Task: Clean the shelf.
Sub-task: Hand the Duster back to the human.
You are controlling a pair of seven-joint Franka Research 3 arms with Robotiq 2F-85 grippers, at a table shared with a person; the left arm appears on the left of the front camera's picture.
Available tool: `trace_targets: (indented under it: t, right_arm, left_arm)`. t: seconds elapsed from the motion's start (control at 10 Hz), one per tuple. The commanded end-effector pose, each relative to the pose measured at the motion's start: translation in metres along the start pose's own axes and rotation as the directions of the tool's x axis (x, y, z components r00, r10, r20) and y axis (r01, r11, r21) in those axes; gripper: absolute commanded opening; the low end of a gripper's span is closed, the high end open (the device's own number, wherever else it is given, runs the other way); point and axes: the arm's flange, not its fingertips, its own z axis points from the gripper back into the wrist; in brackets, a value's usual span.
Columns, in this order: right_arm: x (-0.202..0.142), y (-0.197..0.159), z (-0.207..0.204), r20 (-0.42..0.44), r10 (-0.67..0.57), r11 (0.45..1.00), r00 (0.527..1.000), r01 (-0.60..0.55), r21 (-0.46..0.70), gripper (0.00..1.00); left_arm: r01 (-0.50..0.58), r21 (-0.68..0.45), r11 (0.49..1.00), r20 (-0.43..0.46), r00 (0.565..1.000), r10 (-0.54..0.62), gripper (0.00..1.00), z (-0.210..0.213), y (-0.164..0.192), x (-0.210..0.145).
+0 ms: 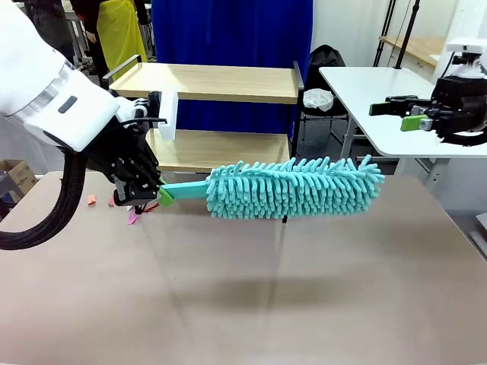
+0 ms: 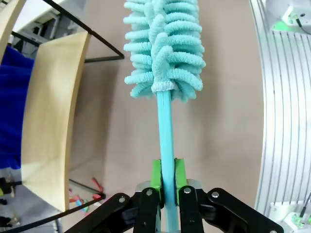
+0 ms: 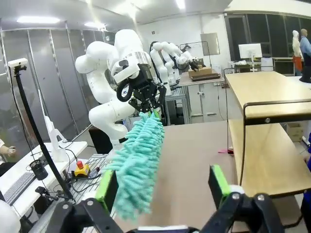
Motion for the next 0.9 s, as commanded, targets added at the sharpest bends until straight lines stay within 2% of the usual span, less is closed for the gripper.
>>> trace_targets:
  t: [0.0,0.2,0.3,0.4,0.5,0.8]
  right_arm:
    - [0.005,-0.002,-0.002,-0.012,-0.004,1.000,1.000,0.004,0.013,1.00]
    - [-0.016,0.006,-0.006,-0.001,0.016,1.000,1.000,-0.016,-0.007,1.00]
    - [-0.038,0.018,-0.017,-0.017,0.025,0.998,1.000,-0.026,-0.065,1.00]
    - [-0.055,0.031,-0.024,0.001,0.030,0.992,1.000,-0.030,-0.122,1.00]
    - [-0.070,0.042,-0.030,0.021,0.020,0.991,1.000,-0.017,-0.133,1.00]
    - [-0.098,0.055,-0.054,-0.001,0.029,0.989,1.000,-0.029,-0.144,1.00]
  left_arm:
    - [-0.050,0.016,0.999,0.003,0.999,0.050,0.13,0.000,-0.004,0.007]
    - [-0.050,0.016,0.999,0.003,0.999,0.050,0.13,0.000,-0.004,0.007]
    - [-0.050,0.016,0.999,0.003,0.999,0.050,0.13,0.000,-0.004,0.007]
    - [-0.050,0.016,0.999,0.003,0.999,0.050,0.13,0.000,-0.004,0.007]
    - [-0.050,0.016,0.999,0.003,0.999,0.050,0.13,0.000,-0.004,0.007]
    - [-0.050,0.016,0.999,0.003,0.999,0.050,0.13,0.000,-0.004,0.007]
